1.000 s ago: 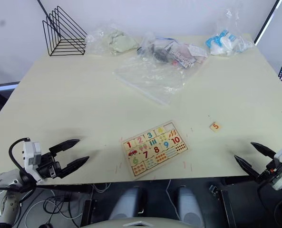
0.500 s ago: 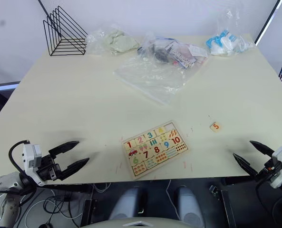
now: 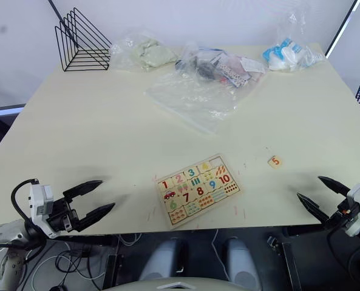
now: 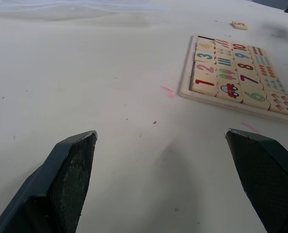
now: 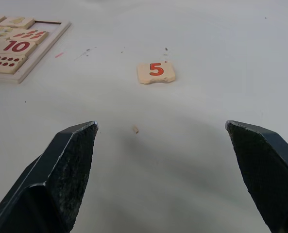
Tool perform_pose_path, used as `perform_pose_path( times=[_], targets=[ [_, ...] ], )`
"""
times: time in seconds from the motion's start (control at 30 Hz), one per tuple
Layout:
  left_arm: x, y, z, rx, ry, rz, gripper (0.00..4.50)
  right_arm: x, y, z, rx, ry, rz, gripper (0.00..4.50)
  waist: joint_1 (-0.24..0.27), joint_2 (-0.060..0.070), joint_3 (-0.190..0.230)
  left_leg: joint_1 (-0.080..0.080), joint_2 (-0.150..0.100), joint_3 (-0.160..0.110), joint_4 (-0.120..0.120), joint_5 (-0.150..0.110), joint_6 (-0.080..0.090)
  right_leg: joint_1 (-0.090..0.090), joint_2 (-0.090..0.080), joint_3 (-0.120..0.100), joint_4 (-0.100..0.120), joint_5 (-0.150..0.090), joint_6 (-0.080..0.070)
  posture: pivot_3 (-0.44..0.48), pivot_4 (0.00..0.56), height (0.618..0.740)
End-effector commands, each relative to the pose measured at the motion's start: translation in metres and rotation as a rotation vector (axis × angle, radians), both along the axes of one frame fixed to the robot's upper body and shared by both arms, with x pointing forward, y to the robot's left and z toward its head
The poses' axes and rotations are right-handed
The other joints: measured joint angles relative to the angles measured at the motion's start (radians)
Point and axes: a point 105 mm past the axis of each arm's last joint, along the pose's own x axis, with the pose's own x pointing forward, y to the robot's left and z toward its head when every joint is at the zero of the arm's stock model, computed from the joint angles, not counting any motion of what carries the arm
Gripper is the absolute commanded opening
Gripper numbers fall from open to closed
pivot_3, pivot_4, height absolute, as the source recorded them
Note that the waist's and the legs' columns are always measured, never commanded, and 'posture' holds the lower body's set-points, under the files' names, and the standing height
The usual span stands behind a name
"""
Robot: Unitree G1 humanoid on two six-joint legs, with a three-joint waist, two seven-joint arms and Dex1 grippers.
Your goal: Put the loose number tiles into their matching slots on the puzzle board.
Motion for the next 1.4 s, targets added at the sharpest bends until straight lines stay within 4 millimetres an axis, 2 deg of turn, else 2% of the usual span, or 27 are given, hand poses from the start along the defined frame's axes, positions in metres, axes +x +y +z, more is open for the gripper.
perform_pose_path(
  times=[0.03,0.27,0.63,1.03,1.07,1.13,1.2,1.23,1.3,1.4],
  targets=[
    [0.001,-0.001,0.012,0.045,-0.051,-0.048,4.50,0.010,0.002,0.015,-0.014,-0.044,0.001,4.43,0.000,0.000,0.000,0.000,0.000,0.000,0.000,0.000,0.000,0.000,0.000,0.000,0.000,0.000,0.000,0.000,0.150,0.740],
    [0.007,-0.006,0.018,0.070,-0.070,-0.175,4.50,0.042,0.015,0.030,-0.019,-0.019,0.022,4.43,0.000,0.000,0.000,0.000,0.000,0.001,0.000,0.000,0.000,0.000,0.000,0.000,0.000,0.000,0.000,0.000,0.150,0.740],
    [0.015,-0.026,0.034,0.088,-0.088,-0.417,4.50,0.076,0.037,0.018,-0.104,0.131,0.070,4.43,-0.001,0.000,0.000,0.000,-0.001,0.002,0.001,0.000,0.000,0.001,0.001,-0.001,0.000,0.002,0.004,0.000,0.150,0.740],
    [0.020,-0.037,0.048,0.099,-0.110,-0.521,4.50,0.092,0.049,-0.001,-0.189,0.229,0.061,4.43,-0.002,0.000,0.000,0.000,-0.001,0.001,0.001,0.000,0.000,0.001,0.001,-0.001,0.001,0.002,0.004,0.000,0.150,0.740],
    [0.020,-0.039,0.048,0.098,-0.112,-0.523,4.50,0.093,0.049,-0.002,-0.186,0.229,0.055,4.05,-0.002,0.000,0.000,-0.001,-0.001,0.001,0.001,0.000,0.000,0.001,0.001,-0.001,0.001,0.002,0.004,0.000,0.150,0.740],
    [0.020,-0.040,0.048,0.096,-0.113,-0.525,4.50,0.092,0.049,-0.003,-0.191,0.228,0.053,3.57,-0.002,0.000,0.000,-0.001,-0.001,0.001,0.001,0.000,0.000,0.001,0.001,-0.001,0.001,0.002,0.004,0.000,0.150,0.740],
    [0.020,-0.041,0.049,0.096,-0.112,-0.526,4.50,0.091,0.049,-0.004,-0.183,0.233,0.046,2.55,-0.001,0.000,0.000,0.000,0.000,0.001,0.001,0.000,0.000,0.001,0.001,-0.001,0.001,0.002,0.004,0.000,0.150,0.740],
    [0.020,-0.041,0.049,0.096,-0.111,-0.526,4.50,0.091,0.049,-0.004,-0.177,0.235,0.040,2.34,-0.001,-0.001,0.000,0.000,0.000,0.001,0.001,0.000,0.000,0.001,0.001,-0.001,0.001,0.002,0.004,0.000,0.150,0.740],
    [0.020,-0.041,0.048,0.098,-0.109,-0.526,4.50,0.091,0.050,-0.003,-0.156,0.242,0.033,1.49,-0.001,-0.001,-0.001,0.000,0.000,0.001,0.001,0.000,0.000,0.001,0.001,-0.001,0.001,0.002,0.004,0.000,0.150,0.740],
    [0.020,-0.040,0.048,0.101,-0.111,-0.523,4.50,0.090,0.052,0.001,-0.136,0.237,0.014,1.46,-0.001,-0.002,-0.001,0.000,-0.001,0.000,0.001,0.000,0.000,0.001,0.001,-0.001,0.001,0.002,0.004,0.000,0.150,0.740]
  ],
)
